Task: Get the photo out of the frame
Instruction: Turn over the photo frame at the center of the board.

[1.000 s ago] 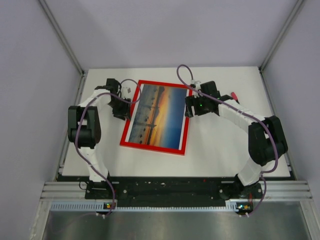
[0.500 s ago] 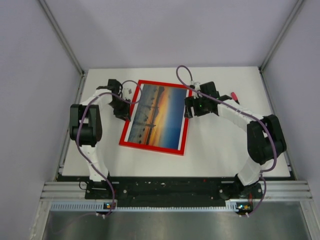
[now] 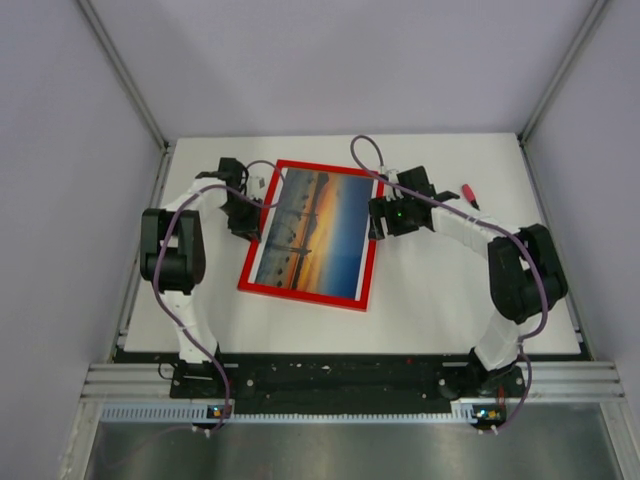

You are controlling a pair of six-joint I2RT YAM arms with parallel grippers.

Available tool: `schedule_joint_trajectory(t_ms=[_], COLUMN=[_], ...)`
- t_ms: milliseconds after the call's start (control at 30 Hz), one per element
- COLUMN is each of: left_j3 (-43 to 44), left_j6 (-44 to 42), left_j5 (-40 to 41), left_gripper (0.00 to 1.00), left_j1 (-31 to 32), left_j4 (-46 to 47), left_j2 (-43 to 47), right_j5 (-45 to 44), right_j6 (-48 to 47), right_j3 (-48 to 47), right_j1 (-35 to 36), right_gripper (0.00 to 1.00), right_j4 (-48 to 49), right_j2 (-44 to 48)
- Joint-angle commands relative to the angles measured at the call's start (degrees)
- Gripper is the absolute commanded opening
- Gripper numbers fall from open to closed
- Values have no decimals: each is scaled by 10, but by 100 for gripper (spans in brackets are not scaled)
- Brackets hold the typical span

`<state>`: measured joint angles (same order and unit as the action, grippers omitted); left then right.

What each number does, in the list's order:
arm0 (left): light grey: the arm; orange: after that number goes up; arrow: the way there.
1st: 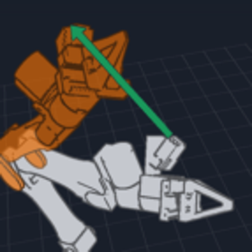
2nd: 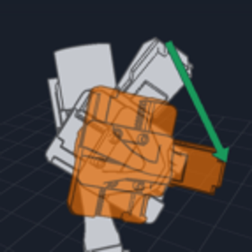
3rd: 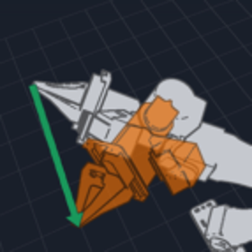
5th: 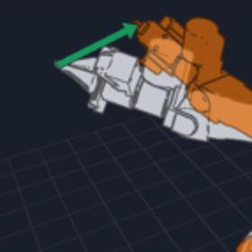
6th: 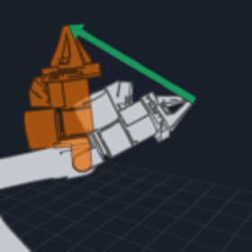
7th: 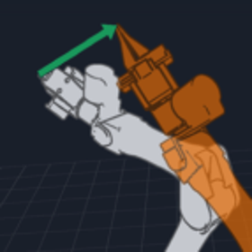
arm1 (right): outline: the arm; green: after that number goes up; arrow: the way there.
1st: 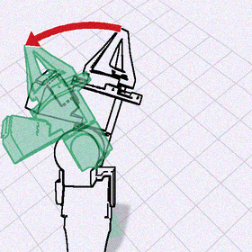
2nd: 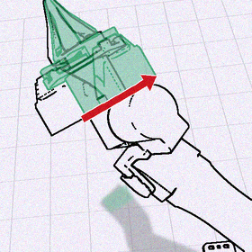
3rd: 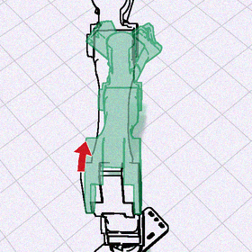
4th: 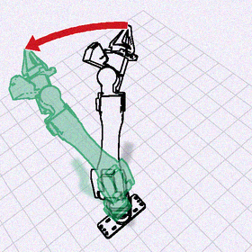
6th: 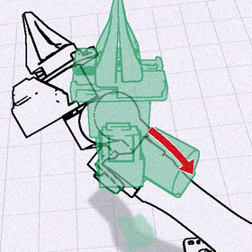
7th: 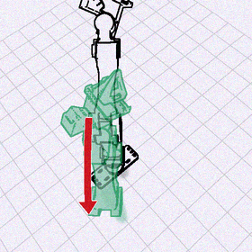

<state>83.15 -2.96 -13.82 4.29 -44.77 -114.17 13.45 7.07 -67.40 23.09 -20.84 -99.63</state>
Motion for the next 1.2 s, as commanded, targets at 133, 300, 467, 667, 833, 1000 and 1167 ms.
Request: schedule_joint_trajectory(t_ms=[133,300,467,667,833,1000,1167], left_j3=[36,41,43,41,46,48,47], left_j6=[4,11,16,21,28,53,61], left_j5=[1,-14,-16,-13,-9,-12,-10], left_gripper=[0,0,0,0,0,0,0], left_j1=[6,12,15,15,15,15,15], left_j4=[-7,-12,-14,-14,-18,-25,-28], left_j2=[60,69,69,65,63,63,63], right_j5=[20,44,52,26,-55,-191,-255], right_j6=[15,15,-51,-204,-407,-544,-559], right_j3=[-31,-32,-8,62,174,260,260], right_j1=[-11,-16,-13,6,111,265,381], right_gripper=[74,74,78,84,88,95,95], right_j4=[-3,-3,29,97,152,203,203], right_j2=[-13,-13,30,123,213,266,254])
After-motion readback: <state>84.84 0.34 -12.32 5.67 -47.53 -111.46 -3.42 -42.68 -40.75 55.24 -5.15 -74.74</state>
